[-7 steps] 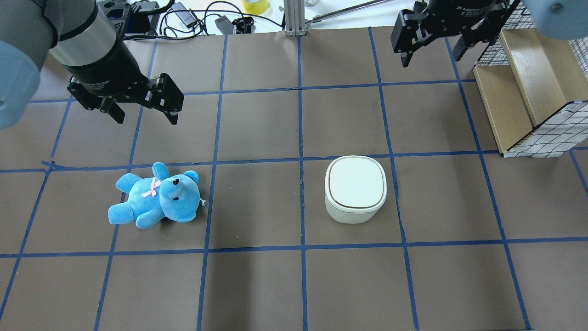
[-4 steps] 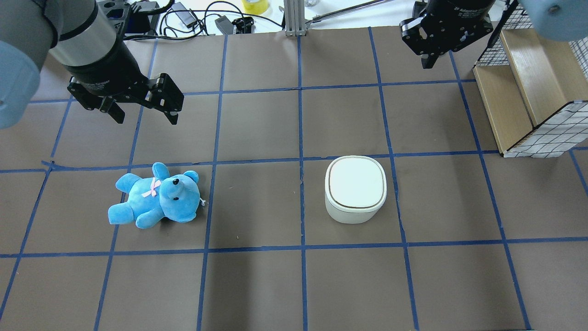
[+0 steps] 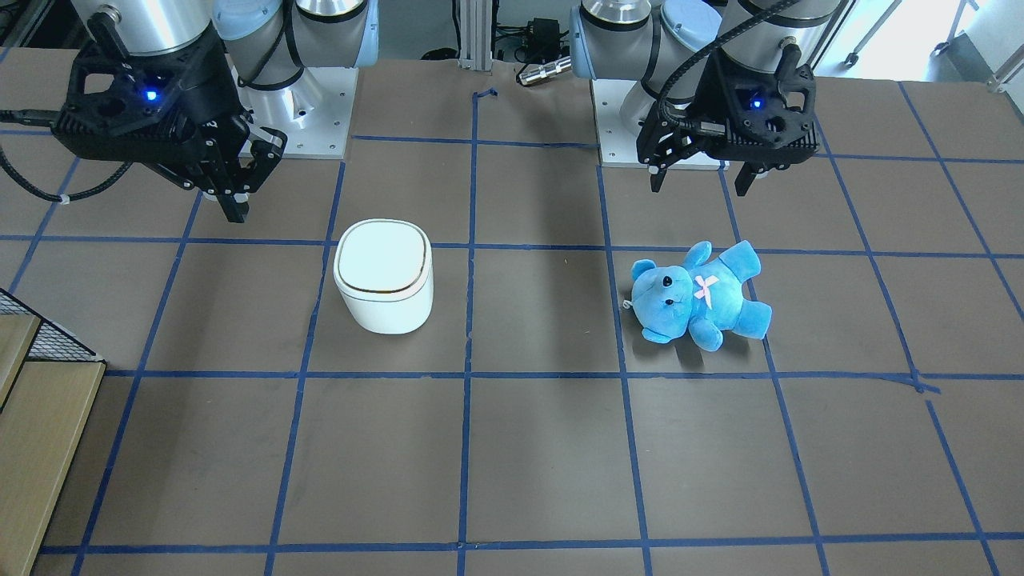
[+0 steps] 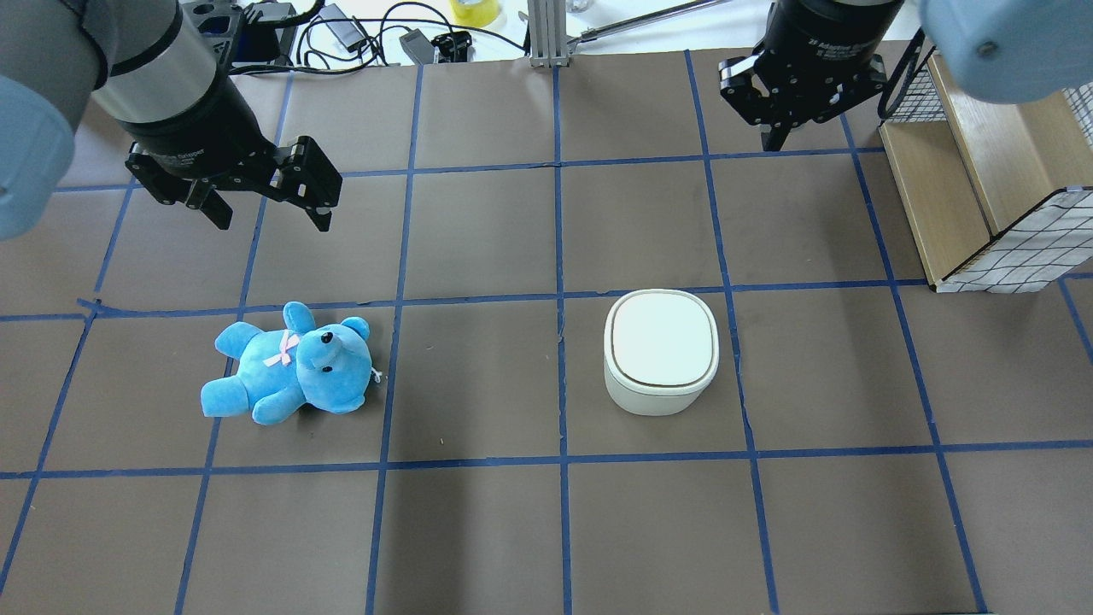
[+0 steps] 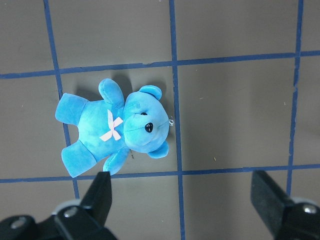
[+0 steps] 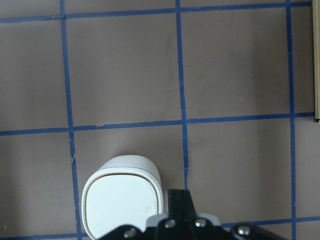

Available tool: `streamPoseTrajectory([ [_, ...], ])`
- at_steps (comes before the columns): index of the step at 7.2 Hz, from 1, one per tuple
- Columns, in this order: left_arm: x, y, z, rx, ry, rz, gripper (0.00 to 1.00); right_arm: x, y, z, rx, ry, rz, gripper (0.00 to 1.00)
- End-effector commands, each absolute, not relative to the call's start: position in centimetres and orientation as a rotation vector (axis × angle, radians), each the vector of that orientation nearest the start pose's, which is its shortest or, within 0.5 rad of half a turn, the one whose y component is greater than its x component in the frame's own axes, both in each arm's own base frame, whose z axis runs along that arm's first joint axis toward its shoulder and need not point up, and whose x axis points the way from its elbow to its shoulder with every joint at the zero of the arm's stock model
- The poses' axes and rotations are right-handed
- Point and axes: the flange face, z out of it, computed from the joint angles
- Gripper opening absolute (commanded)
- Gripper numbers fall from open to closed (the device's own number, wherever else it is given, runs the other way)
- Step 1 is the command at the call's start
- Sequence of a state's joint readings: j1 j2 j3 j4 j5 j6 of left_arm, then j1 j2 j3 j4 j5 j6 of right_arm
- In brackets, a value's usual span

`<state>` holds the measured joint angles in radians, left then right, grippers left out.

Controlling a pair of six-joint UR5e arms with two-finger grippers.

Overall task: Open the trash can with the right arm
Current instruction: 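Move the right gripper down toward the white trash can lid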

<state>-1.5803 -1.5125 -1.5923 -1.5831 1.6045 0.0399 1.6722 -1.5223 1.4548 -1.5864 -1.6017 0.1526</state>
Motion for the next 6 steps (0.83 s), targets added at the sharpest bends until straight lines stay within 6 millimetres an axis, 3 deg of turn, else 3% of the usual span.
streamPoseTrajectory([
  [1,-13.4,-46.8,50.4,0.076,3.106,-0.037,1.0,20.4,-49.1,49.9,0.091,3.175,-0.075,0.0],
  [2,-13.4,-46.8,50.4,0.076,3.106,-0.037,1.0,21.1,-48.7,49.0,0.073,3.168,-0.033,0.0],
  [4,-13.5,-46.8,50.4,0.078,3.106,-0.037,1.0,21.4,-47.3,44.4,0.042,3.191,0.101,0.0],
  [6,-13.4,-46.8,50.4,0.076,3.106,-0.037,1.0,21.4,-47.2,41.6,0.031,3.197,0.145,0.0],
])
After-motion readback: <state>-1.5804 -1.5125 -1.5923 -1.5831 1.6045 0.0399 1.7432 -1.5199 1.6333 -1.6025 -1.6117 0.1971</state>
